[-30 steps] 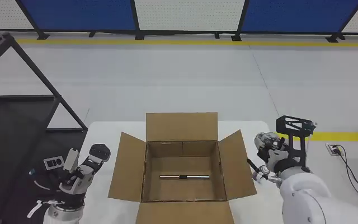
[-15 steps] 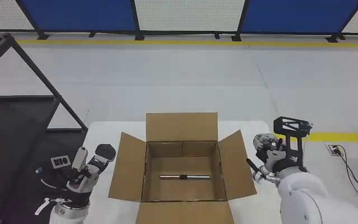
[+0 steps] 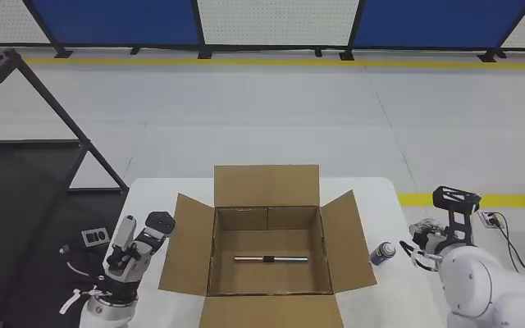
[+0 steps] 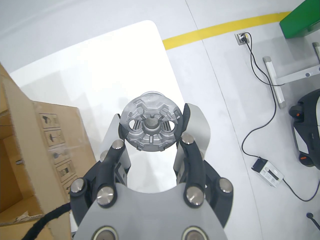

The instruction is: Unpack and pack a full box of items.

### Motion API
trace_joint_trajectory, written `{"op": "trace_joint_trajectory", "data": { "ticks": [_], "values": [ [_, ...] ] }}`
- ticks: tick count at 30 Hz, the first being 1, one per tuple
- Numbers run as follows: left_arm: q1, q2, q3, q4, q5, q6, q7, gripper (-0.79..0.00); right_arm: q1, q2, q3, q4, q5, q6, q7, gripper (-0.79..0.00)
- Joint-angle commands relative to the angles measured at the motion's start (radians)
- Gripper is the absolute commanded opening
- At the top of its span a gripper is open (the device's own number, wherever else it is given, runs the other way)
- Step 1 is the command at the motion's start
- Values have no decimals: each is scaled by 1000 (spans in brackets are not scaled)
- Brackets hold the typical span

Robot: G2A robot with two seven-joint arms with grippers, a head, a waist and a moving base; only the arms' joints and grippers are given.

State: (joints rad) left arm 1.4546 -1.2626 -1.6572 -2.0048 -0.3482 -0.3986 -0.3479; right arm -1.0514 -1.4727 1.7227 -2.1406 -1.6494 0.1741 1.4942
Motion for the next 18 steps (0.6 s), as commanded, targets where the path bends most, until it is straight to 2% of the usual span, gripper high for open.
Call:
{"op": "trace_joint_trajectory", "data": {
  "ticks": [1, 4, 8, 18],
  "values": [
    [-5, 0, 9, 0, 9, 2, 3, 0, -11, 4, 25, 22, 8, -41, 11, -785],
    [-9, -1, 19, 1, 15, 2, 5, 0, -13, 9, 47, 58, 21, -81, 17, -785],
    [-10, -1, 23, 3, 21, 0, 11, 0, -14, 14, 23, 136, 5, -138, 42, -785],
    [7, -2, 18, 2, 18, -14, 31, 0, -14, 14, 23, 136, 5, -138, 42, -785]
  ]
}}
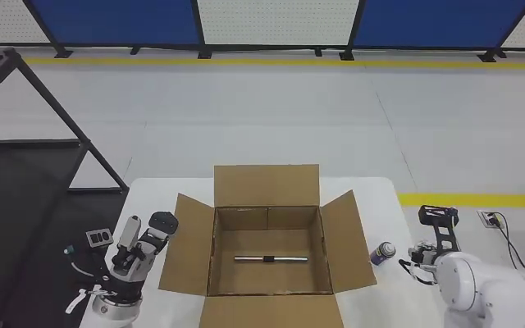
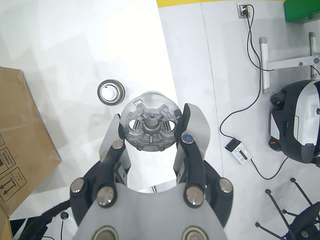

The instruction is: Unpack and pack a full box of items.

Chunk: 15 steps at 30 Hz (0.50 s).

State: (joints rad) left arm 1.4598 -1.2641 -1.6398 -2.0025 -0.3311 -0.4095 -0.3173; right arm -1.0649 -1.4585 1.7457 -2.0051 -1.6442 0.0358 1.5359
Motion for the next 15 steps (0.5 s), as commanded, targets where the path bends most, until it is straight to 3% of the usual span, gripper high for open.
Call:
{"op": "trace_joint_trajectory", "data": {
  "ticks": [1, 15],
  "values": [
    [3, 0, 2, -1, 1, -5, 1, 0, 0, 0, 0, 0, 0, 0, 0, -785],
    [-5, 0, 5, 9, 3, -2, 3, 0, -103, 11, -15, 116, 1, -67, -111, -785]
  ]
}}
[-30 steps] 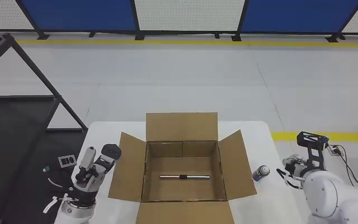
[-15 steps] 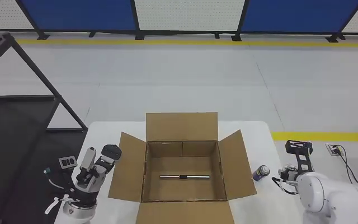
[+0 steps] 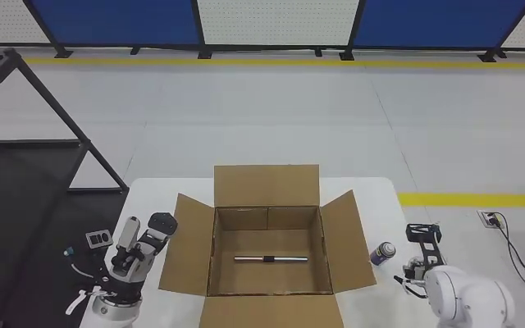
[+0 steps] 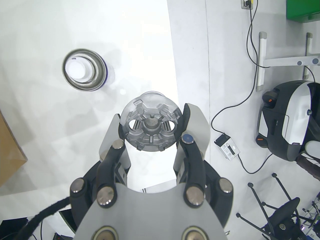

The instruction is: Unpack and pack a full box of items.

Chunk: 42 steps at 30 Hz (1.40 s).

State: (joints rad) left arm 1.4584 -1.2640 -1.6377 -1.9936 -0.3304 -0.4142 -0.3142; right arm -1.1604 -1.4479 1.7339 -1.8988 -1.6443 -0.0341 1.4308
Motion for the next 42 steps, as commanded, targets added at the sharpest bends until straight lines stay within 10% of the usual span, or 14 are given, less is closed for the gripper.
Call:
{"op": "trace_joint_trajectory", "data": {
  "ticks": [1, 28, 37, 42],
  "values": [
    [-6, 0, 5, 0, 2, 4, -2, 0, -10, 1, -8, 17, 2, 4, -12, -785],
    [-21, 4, -12, 6, 3, 21, -8, 0, 39, 17, 1, 232, 135, 55, -102, -785],
    [-25, 4, -7, 7, 7, 24, -6, 0, 23, 25, 5, 203, 151, 66, -100, -40],
    [-22, 4, -7, 6, 8, 19, -3, 0, 13, 30, 11, 172, 161, 68, -95, 0]
  ]
}}
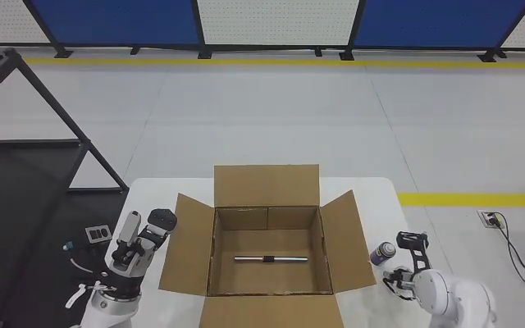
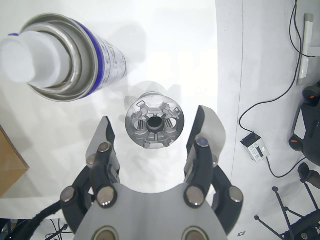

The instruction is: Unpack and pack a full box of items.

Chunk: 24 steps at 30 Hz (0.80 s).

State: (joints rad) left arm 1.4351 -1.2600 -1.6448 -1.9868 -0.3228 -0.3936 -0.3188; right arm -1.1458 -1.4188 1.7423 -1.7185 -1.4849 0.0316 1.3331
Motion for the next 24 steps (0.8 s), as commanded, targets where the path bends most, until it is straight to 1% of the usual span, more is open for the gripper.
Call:
{"op": "trace_joint_trajectory", "data": {
  "ticks": [1, 4, 6, 11, 12, 14, 16, 18, 20, 22, 24],
  "values": [
    [2, 0, 0, -1, 0, -2, 2, 0, -4, 2, 6, -16, 7, 6, 4, 0],
    [4, 0, -1, -2, 0, -6, 4, 0, -20, 5, 27, -67, 18, 22, -1, 0],
    [5, 0, -2, -4, 1, -6, 5, 0, -46, 8, 54, -143, 41, 30, -10, 0],
    [7, 1, -8, -12, 1, -11, 7, 0, -145, 10, 125, -426, 120, 47, -44, 0],
    [8, 1, -18, -14, 1, -16, 13, 0, -171, 9, 141, -513, 165, 41, -59, 0],
    [10, 1, -37, -19, -10, -24, 26, 0, -202, 11, 160, -628, 223, 8, -81, 0],
    [17, 2, -63, -25, -23, -36, 35, 0, -180, 16, 163, -631, 278, -57, -134, 0],
    [29, 3, -92, -32, -42, -50, 39, 0, -133, 23, 154, -631, 312, -123, -168, 0],
    [45, 3, -120, -37, -64, -66, 43, 0, -75, 32, 120, -631, 330, -188, -170, 0],
    [68, 3, -147, -40, -85, -83, 44, 0, -10, 39, 58, -631, 349, -256, -146, 0],
    [90, 3, -172, -36, -106, -101, 45, 0, 57, 46, -7, -631, 340, -285, -109, 0]
  ]
}}
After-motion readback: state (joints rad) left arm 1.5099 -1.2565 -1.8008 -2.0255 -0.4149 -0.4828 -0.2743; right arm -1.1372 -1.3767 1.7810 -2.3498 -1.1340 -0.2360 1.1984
